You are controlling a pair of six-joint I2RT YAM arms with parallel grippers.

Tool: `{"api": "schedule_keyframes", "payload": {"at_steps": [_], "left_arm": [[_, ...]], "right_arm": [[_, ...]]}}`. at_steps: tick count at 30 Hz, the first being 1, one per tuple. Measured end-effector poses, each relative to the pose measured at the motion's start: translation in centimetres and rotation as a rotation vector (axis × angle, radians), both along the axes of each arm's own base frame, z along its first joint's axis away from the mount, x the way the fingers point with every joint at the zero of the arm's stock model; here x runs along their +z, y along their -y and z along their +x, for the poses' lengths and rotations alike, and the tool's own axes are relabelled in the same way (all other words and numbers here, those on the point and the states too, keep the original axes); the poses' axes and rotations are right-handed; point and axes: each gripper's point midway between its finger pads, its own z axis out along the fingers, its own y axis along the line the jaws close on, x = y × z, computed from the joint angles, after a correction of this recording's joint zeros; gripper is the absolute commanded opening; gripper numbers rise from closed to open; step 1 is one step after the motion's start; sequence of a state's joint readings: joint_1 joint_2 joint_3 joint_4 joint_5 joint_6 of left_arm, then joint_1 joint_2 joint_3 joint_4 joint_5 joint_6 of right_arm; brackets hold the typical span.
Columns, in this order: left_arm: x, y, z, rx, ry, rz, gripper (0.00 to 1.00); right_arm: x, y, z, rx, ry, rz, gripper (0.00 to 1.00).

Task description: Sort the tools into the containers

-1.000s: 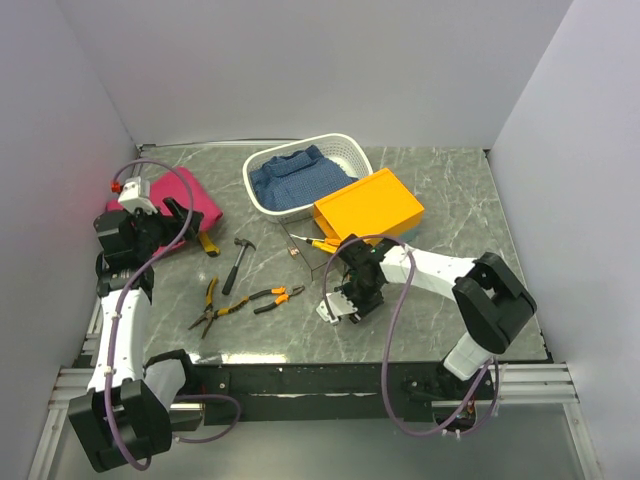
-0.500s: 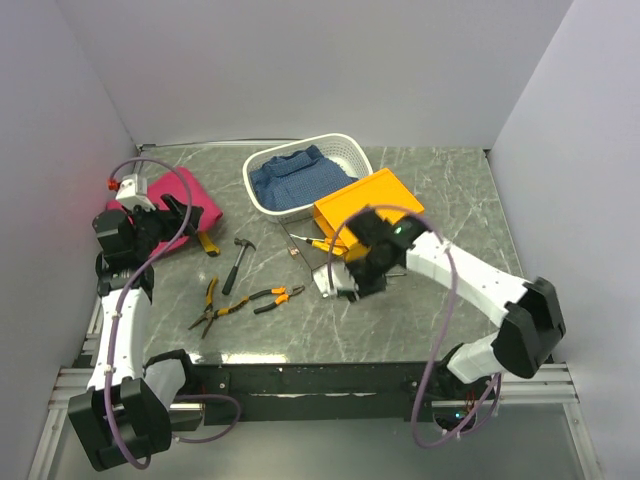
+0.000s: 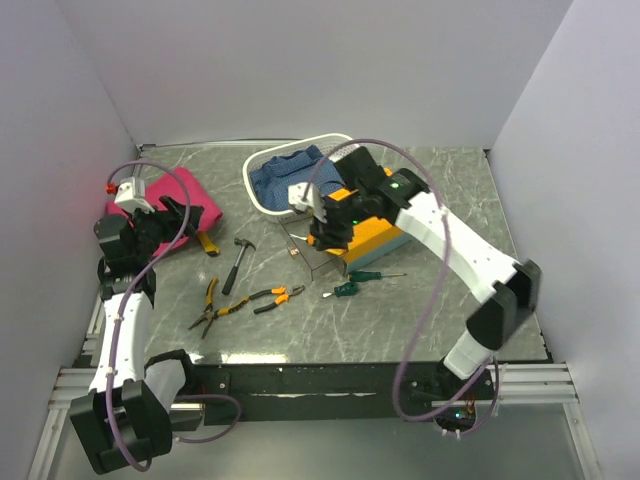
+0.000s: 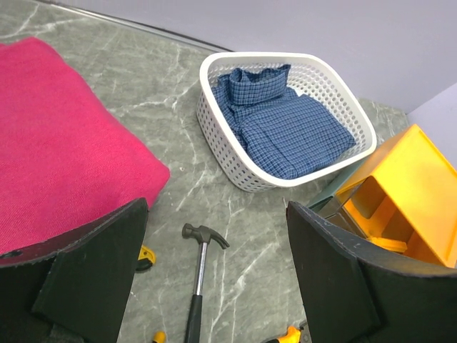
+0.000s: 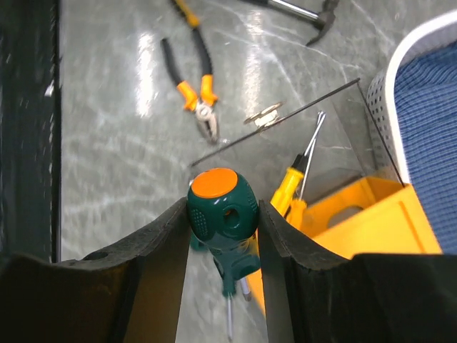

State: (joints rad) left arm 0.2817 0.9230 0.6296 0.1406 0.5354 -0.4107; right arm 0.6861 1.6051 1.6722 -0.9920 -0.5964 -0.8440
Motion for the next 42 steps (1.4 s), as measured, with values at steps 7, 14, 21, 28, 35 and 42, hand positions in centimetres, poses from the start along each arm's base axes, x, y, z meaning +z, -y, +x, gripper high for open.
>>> {"api": "schedule_keyframes", "payload": {"at_steps": [7,14,21,28,35,42], "left_arm": [[0.5,0.1,-0.3,0.001,0.019,-0.002,0.84],[0.7,0.3,-0.7,0.003,0.027,-0.011,0.85],[0.4,0.5,-1.1,-0.004,0.031,-0.013,0.84],[0.3,0.6,-1.1,-0.012,0.028,-0.018,0.84],[0.0,0.7,-1.0,-0.014,0.018,-0.023,0.84],[-0.1,0.7,-1.1,-0.014,0.010,-0.024,0.84]], "right_arm": [[-3.8,-2.4,3.2,-0.188,-0.137,-0.011,0.21],[-4.4,-2.3,5.1,-0.303,-0.118,-0.005,0.54],[-4.2,-1.3,4.3,-0.337,-0.115,0.002,0.57],[-5.7,3.6,-1.4,-0.189,-0.028,-0.039,0.57],[-13.3,7.8,-5.9,-0.005,-0.006,-0.174,0.58],[-17.8,9.1,-6.1,0.099,0.079,-0.242,0.58]]}}
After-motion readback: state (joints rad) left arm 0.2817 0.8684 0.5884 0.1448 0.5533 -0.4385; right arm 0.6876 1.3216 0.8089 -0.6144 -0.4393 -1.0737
